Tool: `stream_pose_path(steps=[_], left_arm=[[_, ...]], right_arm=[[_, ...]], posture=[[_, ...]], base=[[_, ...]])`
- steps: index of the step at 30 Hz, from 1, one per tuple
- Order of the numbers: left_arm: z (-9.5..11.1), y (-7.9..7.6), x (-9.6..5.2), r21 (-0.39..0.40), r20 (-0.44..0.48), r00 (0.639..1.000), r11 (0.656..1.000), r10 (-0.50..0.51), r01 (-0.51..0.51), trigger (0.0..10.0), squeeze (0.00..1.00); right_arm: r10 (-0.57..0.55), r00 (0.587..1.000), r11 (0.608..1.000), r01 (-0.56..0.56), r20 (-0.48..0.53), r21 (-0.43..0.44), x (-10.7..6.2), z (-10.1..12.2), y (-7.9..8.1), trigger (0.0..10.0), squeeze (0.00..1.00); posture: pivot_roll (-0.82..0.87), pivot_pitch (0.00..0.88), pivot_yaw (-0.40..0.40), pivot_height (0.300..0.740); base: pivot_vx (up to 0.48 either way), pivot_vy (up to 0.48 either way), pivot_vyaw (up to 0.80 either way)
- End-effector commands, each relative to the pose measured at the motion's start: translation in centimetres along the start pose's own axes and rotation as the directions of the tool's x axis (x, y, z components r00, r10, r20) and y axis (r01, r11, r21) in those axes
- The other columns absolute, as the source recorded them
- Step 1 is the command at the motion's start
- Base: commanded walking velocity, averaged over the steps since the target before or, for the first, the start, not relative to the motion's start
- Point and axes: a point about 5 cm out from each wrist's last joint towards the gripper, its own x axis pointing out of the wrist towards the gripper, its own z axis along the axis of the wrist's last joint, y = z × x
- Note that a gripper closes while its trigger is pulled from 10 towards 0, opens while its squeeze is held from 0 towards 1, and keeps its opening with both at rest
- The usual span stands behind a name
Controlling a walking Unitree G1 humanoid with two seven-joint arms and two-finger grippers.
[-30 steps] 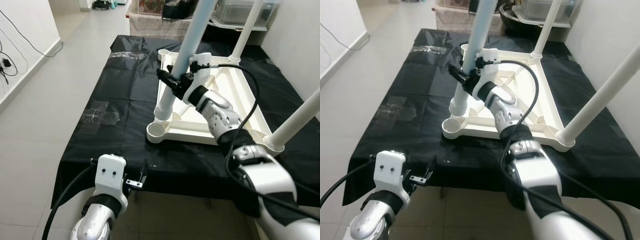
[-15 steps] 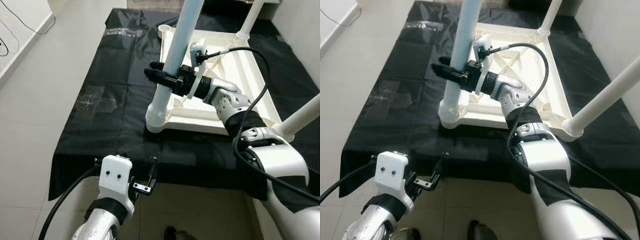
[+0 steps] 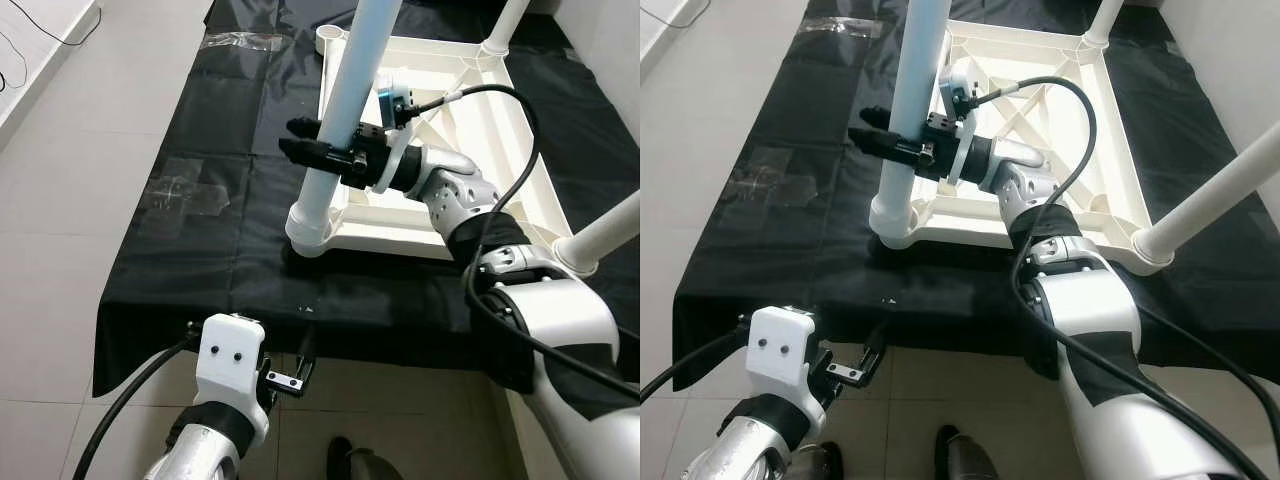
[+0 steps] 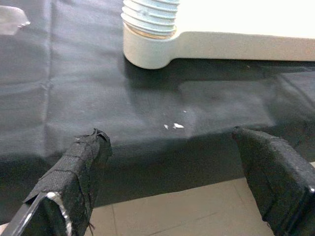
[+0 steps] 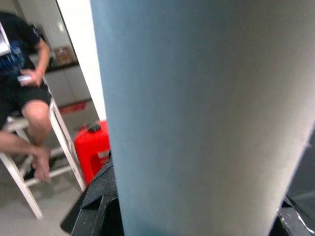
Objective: Building children table
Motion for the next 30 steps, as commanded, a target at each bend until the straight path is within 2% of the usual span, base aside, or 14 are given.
stream_pose_path(steps=[1,5,7,11,14,22,27,28,30], left_arm=[[-0.2,-0.2,-0.3,-0.009,-0.019,1.000,1.000,0.001,-0.001,10.0,0.00],[-0.2,-0.3,-0.3,-0.006,-0.021,1.000,1.000,0.000,0.000,10.0,0.00],[-0.1,-0.4,-0.3,-0.004,-0.021,1.000,1.000,0.001,-0.001,10.0,0.00],[-0.1,-0.4,-0.3,-0.004,-0.022,1.000,1.000,0.001,-0.001,10.0,0.00],[-0.1,-0.4,-0.3,0.001,-0.023,1.000,1.000,0.001,-0.001,10.0,0.00],[0.0,-0.4,-0.3,0.005,-0.022,1.000,1.000,0.002,-0.001,10.0,0.00],[0.0,-0.4,-0.3,0.010,-0.021,1.000,1.000,0.003,-0.002,10.0,0.00],[0.0,-0.4,-0.3,0.011,-0.021,1.000,1.000,0.004,-0.004,10.0,0.00],[0.0,-0.4,-0.3,0.012,-0.021,1.000,1.000,0.005,-0.004,10.0,0.00]], right_arm=[[-0.007,0.999,1.000,0.006,-0.047,-0.005,-0.1,-0.7,0.0,10.0,0.00],[-0.006,0.998,1.000,0.004,-0.068,-0.025,-0.1,-0.8,0.0,10.0,0.00],[0.041,0.991,0.997,-0.048,-0.126,-0.057,-0.3,-1.3,0.3,10.0,0.00],[0.053,0.987,0.995,-0.065,-0.150,-0.072,-0.2,-1.6,0.4,10.0,0.00],[0.098,0.975,0.987,-0.122,-0.201,-0.108,0.1,-2.2,0.9,10.0,0.00],[0.153,0.948,0.972,-0.195,-0.280,-0.128,0.8,-3.4,1.6,10.0,0.00],[0.199,0.941,0.971,-0.228,-0.272,-0.078,1.2,-4.2,2.1,10.0,0.00],[0.244,0.938,0.966,-0.258,-0.247,-0.026,1.4,-4.5,2.5,10.0,0.00],[0.263,0.935,0.962,-0.273,-0.237,-0.007,1.4,-4.6,2.6,10.0,0.00]], posture=[[0.11,0.329,-0.107,0.740],[0.11,0.327,-0.109,0.740],[0.11,0.327,-0.112,0.740],[0.11,0.329,-0.111,0.740],[0.11,0.328,-0.113,0.740],[0.11,0.329,-0.114,0.740],[0.11,0.330,-0.115,0.740],[0.11,0.330,-0.115,0.740],[0.11,0.330,-0.115,0.740]], base=[[0.000,0.000,0.00],[0.000,0.000,0.00],[0.000,0.000,0.00],[0.000,0.000,0.00],[0.000,0.000,0.00],[0.000,0.000,0.00],[0.000,0.000,0.00],[0.000,0.000,0.00],[0.000,0.000,0.00]])
